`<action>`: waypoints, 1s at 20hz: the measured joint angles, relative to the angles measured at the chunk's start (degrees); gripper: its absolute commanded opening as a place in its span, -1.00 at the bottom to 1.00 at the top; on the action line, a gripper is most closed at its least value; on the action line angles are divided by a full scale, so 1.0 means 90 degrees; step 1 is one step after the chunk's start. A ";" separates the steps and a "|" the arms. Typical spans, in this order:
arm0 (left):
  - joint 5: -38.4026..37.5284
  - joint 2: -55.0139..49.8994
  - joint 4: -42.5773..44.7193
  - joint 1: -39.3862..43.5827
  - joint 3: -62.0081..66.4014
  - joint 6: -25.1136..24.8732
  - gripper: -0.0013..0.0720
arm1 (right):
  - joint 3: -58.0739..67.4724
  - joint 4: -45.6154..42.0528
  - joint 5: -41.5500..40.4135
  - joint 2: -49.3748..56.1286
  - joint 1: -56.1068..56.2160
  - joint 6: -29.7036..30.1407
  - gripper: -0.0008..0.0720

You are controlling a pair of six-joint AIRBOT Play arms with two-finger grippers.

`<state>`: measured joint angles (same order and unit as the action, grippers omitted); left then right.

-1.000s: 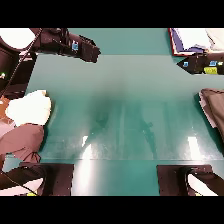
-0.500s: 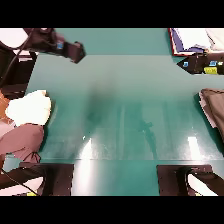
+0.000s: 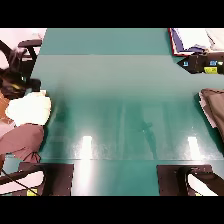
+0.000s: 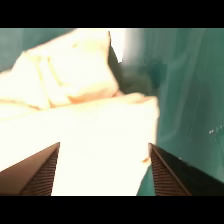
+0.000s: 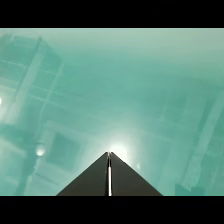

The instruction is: Fold the shirts.

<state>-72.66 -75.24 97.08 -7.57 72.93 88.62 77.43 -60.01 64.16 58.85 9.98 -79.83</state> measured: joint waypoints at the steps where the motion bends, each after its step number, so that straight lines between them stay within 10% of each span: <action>1: 0.0148 0.0000 0.0015 -0.0109 -0.0291 0.0053 0.79 | 0.0000 0.0000 -0.0041 0.0000 0.0000 0.0000 -0.94; 3: 0.0406 0.0000 0.0039 -0.0265 -0.0714 0.0170 0.71 | 0.0000 0.0000 -0.0158 0.0000 0.0000 0.0000 -0.94; 5: 0.0568 0.0005 0.0007 -0.0325 -0.0940 0.0245 -0.59 | 0.0000 0.0000 -0.0260 0.0000 0.0000 0.0000 -0.94; 6: 0.0593 0.0010 0.0002 -0.0352 -0.1003 0.0270 -0.90 | 0.0000 0.0002 -0.0311 0.0000 0.0000 0.0000 -0.94; 13: 0.0814 0.0928 -0.0175 -0.0253 -0.0546 0.0238 -0.90 | 0.0087 0.0015 -0.0442 0.0000 0.0000 -0.0002 -0.94; 20: 0.0369 0.2186 -0.0345 0.1826 0.1979 0.0206 -0.91 | 0.1409 0.0036 -0.0444 0.0270 0.0000 -0.0002 -0.94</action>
<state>-69.34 -55.57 93.97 8.86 90.74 90.48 90.11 -59.68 60.16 61.28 9.98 -79.85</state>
